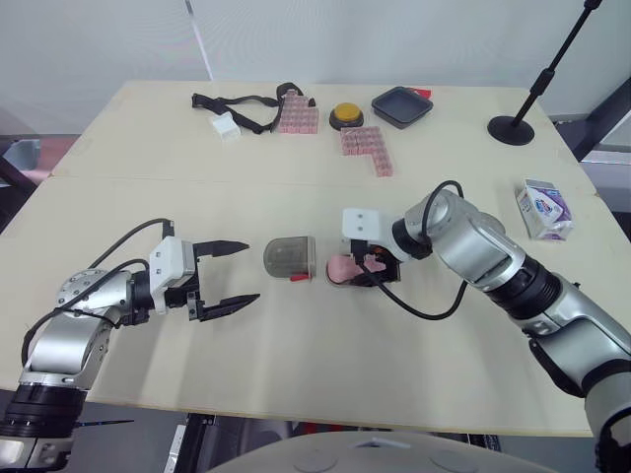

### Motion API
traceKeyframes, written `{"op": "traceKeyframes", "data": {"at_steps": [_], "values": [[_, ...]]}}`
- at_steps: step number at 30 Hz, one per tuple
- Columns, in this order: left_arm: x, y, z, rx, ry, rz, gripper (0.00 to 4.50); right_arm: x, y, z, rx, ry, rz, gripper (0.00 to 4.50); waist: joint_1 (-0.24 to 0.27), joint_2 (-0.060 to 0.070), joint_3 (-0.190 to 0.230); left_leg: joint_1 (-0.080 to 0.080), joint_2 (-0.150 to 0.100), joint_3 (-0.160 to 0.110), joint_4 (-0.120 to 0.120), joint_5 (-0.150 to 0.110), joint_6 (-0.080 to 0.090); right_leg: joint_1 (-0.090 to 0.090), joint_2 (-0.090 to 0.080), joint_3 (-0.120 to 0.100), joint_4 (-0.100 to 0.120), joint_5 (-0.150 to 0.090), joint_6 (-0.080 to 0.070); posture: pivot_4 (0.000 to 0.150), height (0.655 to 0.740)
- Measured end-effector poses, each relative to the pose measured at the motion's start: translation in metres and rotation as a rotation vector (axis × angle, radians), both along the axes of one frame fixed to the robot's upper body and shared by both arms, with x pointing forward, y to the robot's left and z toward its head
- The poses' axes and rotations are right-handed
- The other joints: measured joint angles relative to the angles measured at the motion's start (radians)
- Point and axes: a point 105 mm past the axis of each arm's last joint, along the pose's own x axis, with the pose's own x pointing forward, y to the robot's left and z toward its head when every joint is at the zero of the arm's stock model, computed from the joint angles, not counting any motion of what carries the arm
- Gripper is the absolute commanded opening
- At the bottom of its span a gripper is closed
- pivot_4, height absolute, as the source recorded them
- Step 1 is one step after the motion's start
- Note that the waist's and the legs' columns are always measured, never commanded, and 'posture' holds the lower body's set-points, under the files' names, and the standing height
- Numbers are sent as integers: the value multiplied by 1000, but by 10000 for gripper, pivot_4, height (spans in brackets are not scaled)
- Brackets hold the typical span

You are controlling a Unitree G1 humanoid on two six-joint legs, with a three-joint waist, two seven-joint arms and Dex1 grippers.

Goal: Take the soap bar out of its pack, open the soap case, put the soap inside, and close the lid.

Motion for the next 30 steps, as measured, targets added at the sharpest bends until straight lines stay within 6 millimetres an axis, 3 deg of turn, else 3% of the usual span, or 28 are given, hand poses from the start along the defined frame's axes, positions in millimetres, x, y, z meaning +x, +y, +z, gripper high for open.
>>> {"op": "traceKeyframes", "data": {"at_steps": [3, 7, 10, 15, 21, 30], "values": [[2, -1, 0, 17, -8, 2, 45000, 1, -7, 9, 55, -8, -27, 44568, 3, 0, 0, 0, 0, 0, 0, 0, 0, 0, 0, 0, 0, 0, 0, 1500, 7400], [11, -6, 6, 36, -42, -9, 45000, 4, -38, 33, 273, -20, -119, 44568, 17, -2, -1, 0, 0, 0, 0, 0, 0, 1, -1, 0, -2, 0, 0, 1500, 7400], [16, -11, 5, 60, -44, -32, 45000, -2, -59, 35, 405, -18, -150, 44568, 18, -3, -2, 0, 0, 0, 0, -1, -1, 2, 0, 0, -3, 0, 0, 1500, 7400], [32, -24, 6, 126, -29, -119, 45000, -34, -96, 14, 609, -4, -173, 44568, 26, -3, -2, 1, 0, 0, 0, -1, -1, 2, 0, 0, -4, 0, 0, 1500, 7400], [52, -38, 7, 207, -11, -205, 45000, -55, -115, -3, 677, -38, -156, 44568, 8, -3, -2, 1, 0, -1, 0, 0, 0, 2, -1, 0, -3, 0, 0, 1500, 7400], [64, -46, -6, 311, 57, -263, 45000, -64, -130, -17, 706, -64, -177, 44568, -2, -2, -2, 0, -1, -2, 0, -3, 5, 2, -1, -1, -4, 0, 0, 1500, 7400]]}}
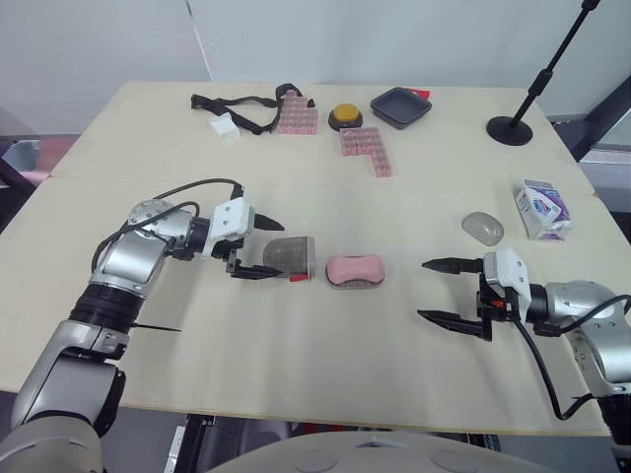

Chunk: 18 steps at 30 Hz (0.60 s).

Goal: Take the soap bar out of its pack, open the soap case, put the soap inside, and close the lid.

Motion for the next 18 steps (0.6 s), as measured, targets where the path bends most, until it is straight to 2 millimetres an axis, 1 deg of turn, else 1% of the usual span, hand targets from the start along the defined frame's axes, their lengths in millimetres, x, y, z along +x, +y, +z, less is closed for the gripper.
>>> {"op": "traceKeyframes", "data": {"at_steps": [4, 8, 14, 18], "values": [[1, -7, -8, 27, -3, -13, 45000, 0, 0, 1, 3, -13, -4, 44568, 3, 0, 0, 0, 0, -1, 1, 0, 1, 2, -1, -1, 0, 0, 0, 1500, 7400], [4, -13, -12, 7, 0, -2, 45000, 0, -1, 0, 3, -11, -12, 44568, 3, 0, 0, 0, -1, -1, 1, 0, 2, 2, -1, -2, 0, 0, 0, 1500, 7400], [9, -19, -18, 44, -27, -8, 45000, -4, -3, -4, -2, 11, -15, 44568, 3, 0, 0, 1, -1, -2, 1, 0, 3, 3, -1, -2, -1, 0, 0, 1500, 7400], [9, -26, -23, 46, -41, -26, 45000, -4, -4, -3, -4, 0, -14, 44568, 3, 0, 0, 0, -1, -2, 1, 0, 3, 3, -1, -2, -1, 0, 0, 1500, 7400]]}}
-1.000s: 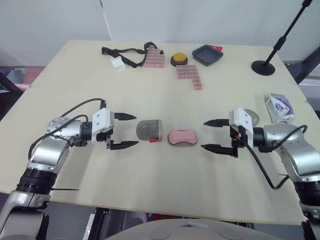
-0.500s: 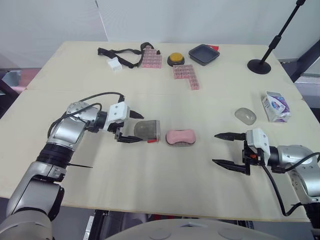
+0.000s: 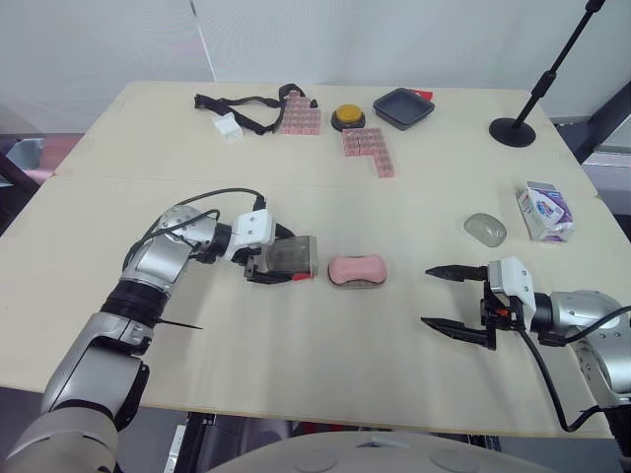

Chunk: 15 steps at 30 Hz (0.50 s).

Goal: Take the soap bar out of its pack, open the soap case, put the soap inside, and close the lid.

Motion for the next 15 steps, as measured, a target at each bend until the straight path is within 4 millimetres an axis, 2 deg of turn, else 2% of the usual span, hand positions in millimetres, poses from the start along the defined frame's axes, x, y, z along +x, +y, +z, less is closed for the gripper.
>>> {"op": "traceKeyframes", "data": {"at_steps": [10, 14, 15], "values": [[4, -2, -1, 4, -20, 1, 45000, 1, 1, 0, 2, -1, -5, 44568, 0, 0, 0, 0, 0, 0, 0, 0, 1, 0, 0, 0, 0, 0, 0, 1500, 7400], [6, -3, 2, 1, -30, -3, 34928, 0, 0, 1, -7, 5, -5, 45000, 0, 0, 0, 0, 0, 0, 0, 0, 1, 0, 0, 0, 0, 0, 0, 1500, 7400], [6, -3, 1, 1, -30, -3, 34904, 0, -1, 0, -10, 11, -5, 45000, 0, 0, 0, 0, 0, 0, 0, 0, 1, 0, 0, 0, 0, 0, 0, 1500, 7400]]}}
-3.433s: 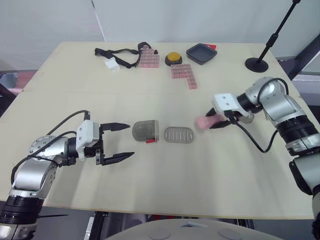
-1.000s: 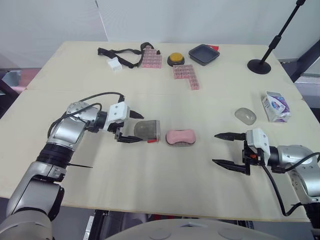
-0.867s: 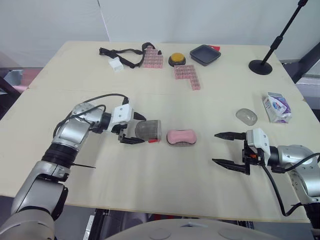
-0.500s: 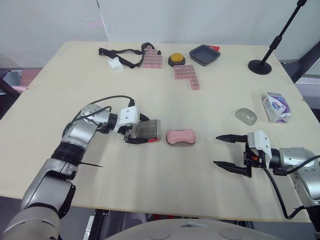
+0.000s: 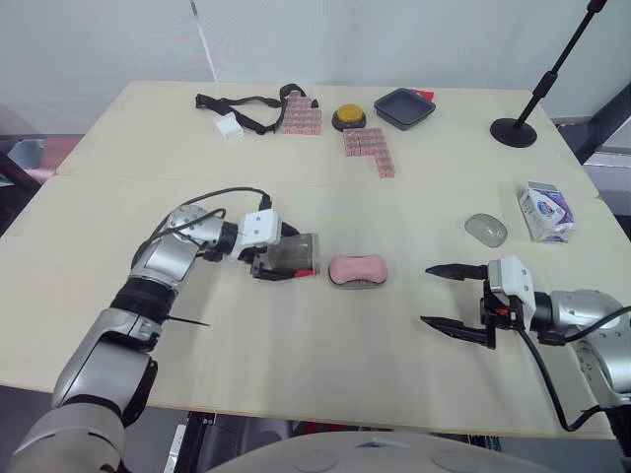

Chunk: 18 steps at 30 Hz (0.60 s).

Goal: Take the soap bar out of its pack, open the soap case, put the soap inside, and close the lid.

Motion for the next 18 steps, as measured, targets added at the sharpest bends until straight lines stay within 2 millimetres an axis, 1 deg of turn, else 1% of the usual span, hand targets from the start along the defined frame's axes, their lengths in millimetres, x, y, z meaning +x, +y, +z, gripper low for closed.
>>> {"op": "traceKeyframes", "data": {"at_steps": [9, 13, 18], "values": [[2, 1, 0, -4, -14, 4, 34904, -2, 2, 4, 35, 5, 10, 45000, 0, 0, 0, 0, 0, 0, 0, 0, 0, 0, 0, 0, 0, 0, 0, 1500, 7400], [2, 1, 1, -6, -18, 9, 34904, -3, 6, 8, 98, -19, 13, 45000, 0, 0, 0, 0, 0, 0, 0, 0, 0, 0, 0, 0, 0, 0, 0, 1500, 7400], [3, 1, 1, -9, -20, 15, 34904, -9, 7, 4, 108, -22, 23, 45000, 0, 0, 0, 0, 0, 0, 0, 0, 1, 0, 0, 0, 0, 0, 0, 1500, 7400]]}}
